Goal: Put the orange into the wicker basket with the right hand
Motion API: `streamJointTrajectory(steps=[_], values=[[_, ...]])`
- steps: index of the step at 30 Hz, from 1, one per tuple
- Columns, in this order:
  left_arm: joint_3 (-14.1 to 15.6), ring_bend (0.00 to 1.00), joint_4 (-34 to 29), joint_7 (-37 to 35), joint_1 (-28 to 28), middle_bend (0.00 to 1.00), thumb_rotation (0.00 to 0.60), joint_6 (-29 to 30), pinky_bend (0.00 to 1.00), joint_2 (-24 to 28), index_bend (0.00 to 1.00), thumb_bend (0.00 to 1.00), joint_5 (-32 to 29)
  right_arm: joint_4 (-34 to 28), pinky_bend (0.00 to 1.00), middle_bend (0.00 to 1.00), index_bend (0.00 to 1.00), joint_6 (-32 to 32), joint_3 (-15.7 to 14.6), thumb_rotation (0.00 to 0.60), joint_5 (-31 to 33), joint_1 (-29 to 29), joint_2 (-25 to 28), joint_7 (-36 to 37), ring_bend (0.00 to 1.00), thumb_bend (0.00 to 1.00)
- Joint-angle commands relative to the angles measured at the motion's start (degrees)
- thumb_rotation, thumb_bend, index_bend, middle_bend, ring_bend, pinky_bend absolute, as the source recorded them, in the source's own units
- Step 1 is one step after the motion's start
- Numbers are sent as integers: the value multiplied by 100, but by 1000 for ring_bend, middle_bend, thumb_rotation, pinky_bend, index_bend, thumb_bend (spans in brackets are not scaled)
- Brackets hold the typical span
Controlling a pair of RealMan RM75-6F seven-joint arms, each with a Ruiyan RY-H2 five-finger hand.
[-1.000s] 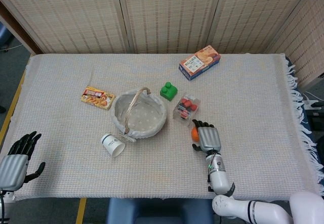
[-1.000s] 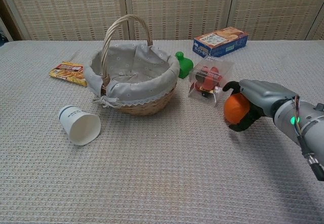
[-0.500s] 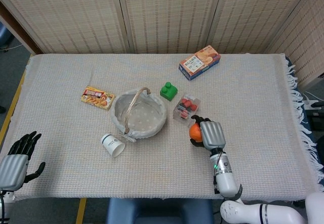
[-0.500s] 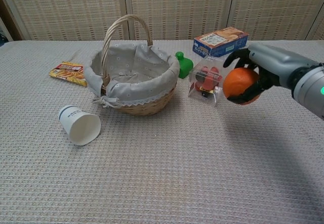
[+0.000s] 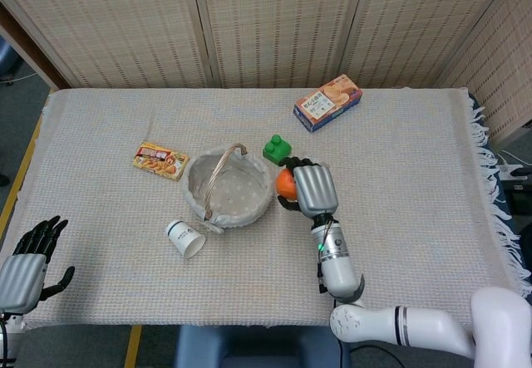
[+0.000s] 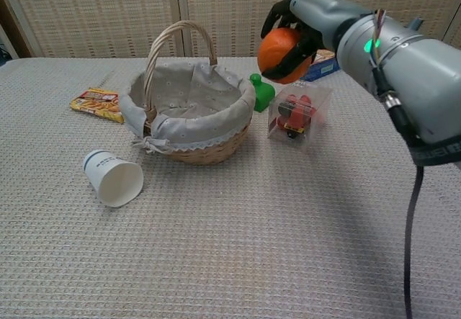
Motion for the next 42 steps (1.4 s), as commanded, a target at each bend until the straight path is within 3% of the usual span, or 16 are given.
streamJointTrajectory(steps=[1,10,16,19,21,23,26,31,35,39,42], values=[[-1,0,-2,-33,-1,0,600,-9,112,9,0,346,-9,667,689,589,350,39,259,600,258,412,-647,31,626,239],[10,0,-16,-111,-10,0,600,-45,112,28,0,344,-8,2018,685,589,386,25,350,600,-59,1031,-1666,591,600,239],[11,0,-24,-170,-14,0,600,-65,112,45,0,345,-19,2613,682,589,409,-59,394,600,-229,1248,-2043,872,586,239],[12,0,-31,-170,-22,0,600,-77,112,51,0,345,-14,2671,585,555,422,-181,356,600,-140,1239,-2088,816,488,238],[17,0,-31,-168,-19,0,600,-78,112,54,0,346,-16,2611,430,413,325,-266,321,600,-23,1207,-2058,684,314,238],[16,0,-35,-166,-19,0,600,-73,112,55,0,346,-12,2525,239,184,86,-297,311,600,71,1178,-2004,538,99,217],[20,0,-29,-169,-16,0,600,-74,112,56,0,346,-13,2406,129,33,0,-279,328,600,114,1152,-1917,419,3,166],[18,0,-29,-148,-24,0,600,-84,111,48,0,346,-16,2248,104,0,0,-224,337,600,29,1122,-1798,403,0,125],[17,0,-33,-128,-16,0,600,-70,112,50,0,346,-20,1703,100,0,0,-75,287,600,-36,934,-1440,277,0,120],[21,0,-28,-135,-11,0,600,-66,112,59,0,345,-18,774,95,0,0,111,0,600,-124,538,-850,102,0,120],[28,0,-27,-114,-10,0,600,-67,112,60,0,346,-11,-199,81,0,0,315,-379,600,-297,80,-123,-28,0,120]])
